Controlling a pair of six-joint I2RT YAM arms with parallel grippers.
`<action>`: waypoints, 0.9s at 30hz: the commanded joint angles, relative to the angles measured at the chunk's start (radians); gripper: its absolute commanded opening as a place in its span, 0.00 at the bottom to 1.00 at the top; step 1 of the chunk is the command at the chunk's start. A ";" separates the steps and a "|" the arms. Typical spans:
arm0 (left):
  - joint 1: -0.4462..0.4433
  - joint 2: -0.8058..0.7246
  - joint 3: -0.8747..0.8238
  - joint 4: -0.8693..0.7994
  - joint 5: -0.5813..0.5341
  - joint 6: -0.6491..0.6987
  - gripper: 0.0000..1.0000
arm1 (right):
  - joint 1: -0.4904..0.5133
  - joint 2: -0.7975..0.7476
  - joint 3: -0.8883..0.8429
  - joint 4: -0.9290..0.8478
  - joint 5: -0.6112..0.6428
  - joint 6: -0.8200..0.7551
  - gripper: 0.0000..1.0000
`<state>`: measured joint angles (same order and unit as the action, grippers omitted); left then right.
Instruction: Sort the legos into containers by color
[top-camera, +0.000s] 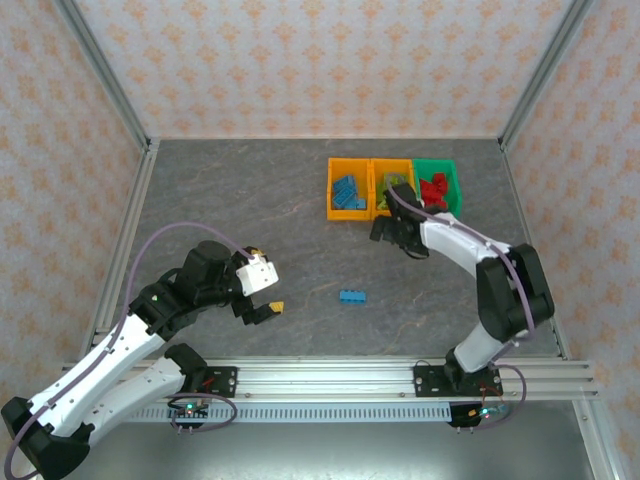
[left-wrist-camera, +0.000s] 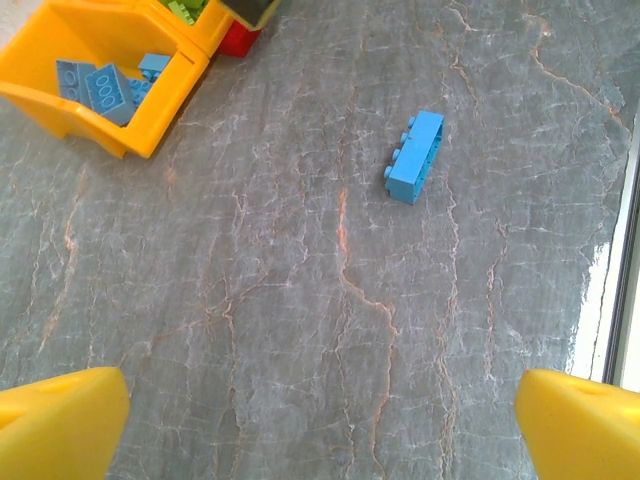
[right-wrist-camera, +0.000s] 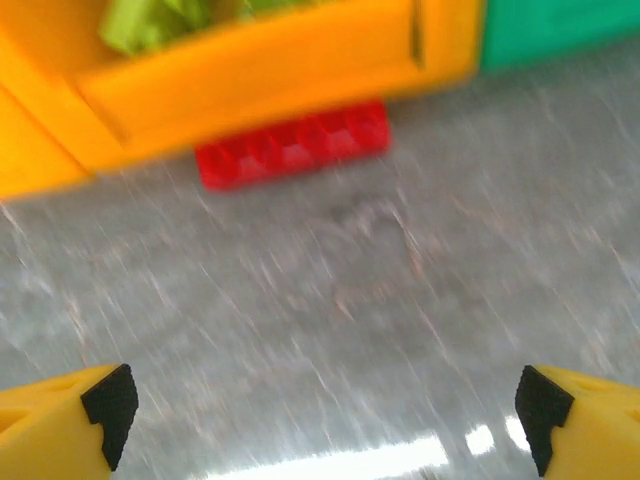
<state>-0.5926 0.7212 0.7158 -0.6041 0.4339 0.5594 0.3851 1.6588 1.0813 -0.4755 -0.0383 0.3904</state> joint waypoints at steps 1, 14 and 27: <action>0.011 -0.023 -0.009 0.026 -0.012 0.022 1.00 | -0.008 0.107 0.066 0.090 0.038 -0.091 0.99; 0.011 -0.026 -0.009 0.029 -0.010 0.024 1.00 | -0.026 0.252 0.109 0.239 0.134 -0.201 1.00; 0.011 -0.034 -0.010 0.028 -0.005 0.023 1.00 | -0.028 0.281 0.126 0.162 0.082 -0.176 0.60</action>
<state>-0.5926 0.6994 0.7113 -0.6003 0.4339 0.5743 0.3630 1.9381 1.2057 -0.2878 0.0349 0.2058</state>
